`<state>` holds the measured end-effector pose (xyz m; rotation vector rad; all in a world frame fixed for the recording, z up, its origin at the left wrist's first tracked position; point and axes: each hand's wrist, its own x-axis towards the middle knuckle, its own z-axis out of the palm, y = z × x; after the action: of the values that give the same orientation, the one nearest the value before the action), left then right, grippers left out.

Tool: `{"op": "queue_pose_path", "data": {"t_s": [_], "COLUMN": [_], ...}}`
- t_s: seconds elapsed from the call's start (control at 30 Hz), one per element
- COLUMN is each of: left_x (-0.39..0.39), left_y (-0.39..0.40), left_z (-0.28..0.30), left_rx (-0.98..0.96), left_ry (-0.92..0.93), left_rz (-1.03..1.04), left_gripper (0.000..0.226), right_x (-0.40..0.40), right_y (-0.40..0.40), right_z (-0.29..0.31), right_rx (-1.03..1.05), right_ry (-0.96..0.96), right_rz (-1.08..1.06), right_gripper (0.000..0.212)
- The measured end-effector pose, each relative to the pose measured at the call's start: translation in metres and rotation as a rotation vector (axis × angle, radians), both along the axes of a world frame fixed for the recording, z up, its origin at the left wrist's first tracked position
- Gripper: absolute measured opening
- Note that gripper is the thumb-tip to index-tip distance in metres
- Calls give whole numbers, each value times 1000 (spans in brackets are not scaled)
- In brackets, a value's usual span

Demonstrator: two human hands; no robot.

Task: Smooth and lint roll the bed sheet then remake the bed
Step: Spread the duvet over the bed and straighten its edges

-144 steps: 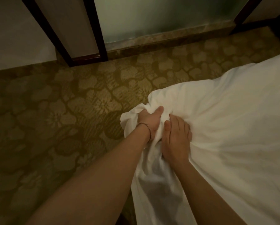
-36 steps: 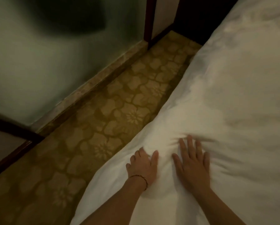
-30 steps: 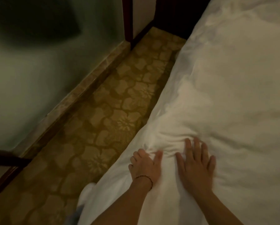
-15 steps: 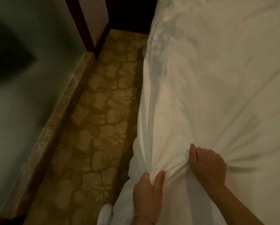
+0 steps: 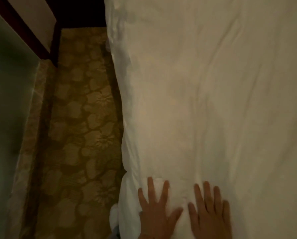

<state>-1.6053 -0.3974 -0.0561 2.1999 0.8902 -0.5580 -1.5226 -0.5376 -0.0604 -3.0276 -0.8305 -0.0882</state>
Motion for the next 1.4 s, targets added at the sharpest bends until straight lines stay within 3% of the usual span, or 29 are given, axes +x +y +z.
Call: {"op": "queue_pose_path", "data": {"t_s": [0.1,0.27,0.43,0.5,0.6,0.73,0.8,0.9,1.0,1.1,1.17,1.27,1.33,1.4], "left_x": [-19,-39,-43,-50,-63,-62,-63,-62,-55,-60,-70,-77,-71,-63], "left_y": [-41,-84,-106,-112,-125,-144,-150,-155,-166,-186,-190,-179,-177,-180], "left_z": [12,23,26,19,12,22,22,22,27,29,23,4,-6,-9], "left_rx": [-17,-90,-93,-17,61,-70,-133,-178,-178,-143,-41,280,316,309], "left_ry": [89,242,216,137,-56,2,35,113,153,157,48,-188,-172,-148], "left_rz": [76,75,107,174,483,938,1070,1132,1039,855,572,-39,-204,-239], "left_gripper": [104,112,110,112,128,141,147,144,148,146,131,97,89,87], "right_x": [-6,-15,-34,-41,-37,-26,-25,-22,-30,-46,-47,-43,-42,-35], "right_y": [-44,-109,-122,-133,-139,-127,-124,-141,-179,-190,-186,-184,-184,-186], "right_z": [0,9,22,31,36,36,36,42,47,46,44,36,33,32], "right_rx": [-40,-55,-3,47,421,856,966,1039,1065,1002,1032,1119,1219,1285], "right_ry": [-15,-27,68,129,253,374,416,494,410,393,416,477,557,595], "right_rz": [56,-40,-162,-337,-904,-1461,-1575,-1484,-1401,-1409,-1450,-1568,-1601,-1595], "right_gripper": [59,60,66,71,77,83,86,77,75,92,90,94,99,97]}}
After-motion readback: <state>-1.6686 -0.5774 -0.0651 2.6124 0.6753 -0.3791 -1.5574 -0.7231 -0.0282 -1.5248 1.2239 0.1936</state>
